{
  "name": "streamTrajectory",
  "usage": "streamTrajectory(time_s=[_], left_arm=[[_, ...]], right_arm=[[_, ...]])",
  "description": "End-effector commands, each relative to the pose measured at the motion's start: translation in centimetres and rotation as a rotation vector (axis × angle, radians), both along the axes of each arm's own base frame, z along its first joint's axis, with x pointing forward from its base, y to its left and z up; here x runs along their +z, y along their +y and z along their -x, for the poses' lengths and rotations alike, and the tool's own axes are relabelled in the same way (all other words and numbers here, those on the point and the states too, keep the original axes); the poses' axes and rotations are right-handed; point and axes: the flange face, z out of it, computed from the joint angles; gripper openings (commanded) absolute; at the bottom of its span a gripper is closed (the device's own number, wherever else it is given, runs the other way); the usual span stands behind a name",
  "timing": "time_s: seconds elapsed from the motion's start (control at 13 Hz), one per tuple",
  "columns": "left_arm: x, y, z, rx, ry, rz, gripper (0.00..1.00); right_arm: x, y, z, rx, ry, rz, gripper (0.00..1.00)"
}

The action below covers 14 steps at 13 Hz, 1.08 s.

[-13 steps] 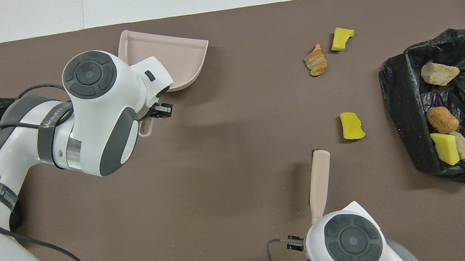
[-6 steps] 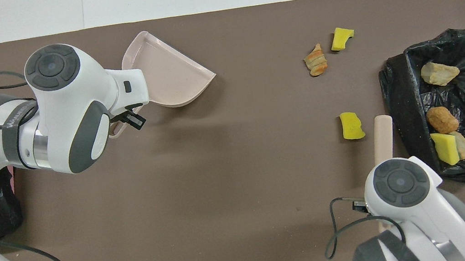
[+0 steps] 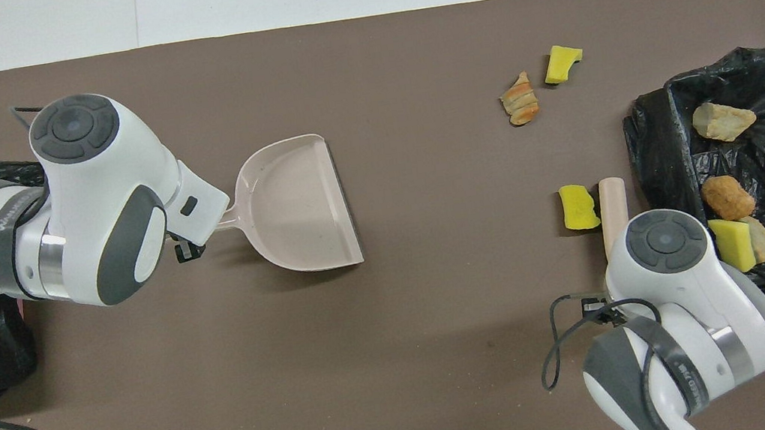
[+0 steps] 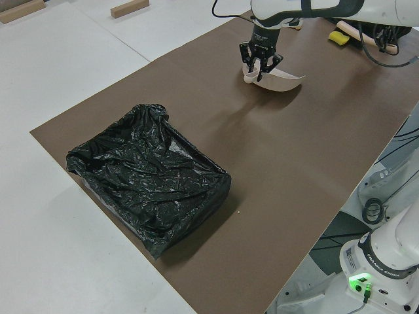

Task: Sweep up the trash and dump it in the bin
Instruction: 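Sweep the yellow sponge into the dustpan with the brush in the right gripper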

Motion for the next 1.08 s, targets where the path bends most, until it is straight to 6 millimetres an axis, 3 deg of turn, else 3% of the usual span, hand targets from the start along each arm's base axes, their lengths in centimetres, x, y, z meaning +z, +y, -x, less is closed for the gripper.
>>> streamTrajectory(time_s=[0.0,0.08,0.23,0.38,0.54,0.62,0.85,1.0], left_arm=[[-0.6,-1.5,5.6,0.025,-0.071,0.021,0.00],[-0.6,-2.1,6.0,0.018,-0.067,0.020,0.00],[-1.7,-4.5,7.3,-0.019,-0.058,0.017,0.00],[-2.5,-4.6,7.7,-0.009,-0.069,0.024,0.00],[-2.4,-5.7,8.3,0.009,-0.070,0.025,0.00],[-2.4,-5.7,8.3,0.018,-0.072,0.026,0.00],[-2.3,-5.8,8.2,0.045,-0.079,0.031,0.00],[-2.3,-5.8,8.1,0.060,-0.093,0.040,0.00]], right_arm=[[-0.4,3.9,-1.9,0.038,0.041,-0.078,0.00],[-0.5,4.9,-2.1,0.041,0.045,-0.099,0.00],[0.2,9.3,-1.4,0.068,0.055,-0.170,0.00],[0.9,12.7,-0.3,0.130,0.071,-0.253,0.00],[1.0,14.5,0.6,0.168,0.088,-0.305,0.00],[1.0,16.5,1.7,0.204,0.094,-0.322,0.00],[1.5,19.1,3.0,0.227,0.100,-0.367,0.00],[2.6,20.6,1.7,0.272,0.085,-0.401,0.00]])
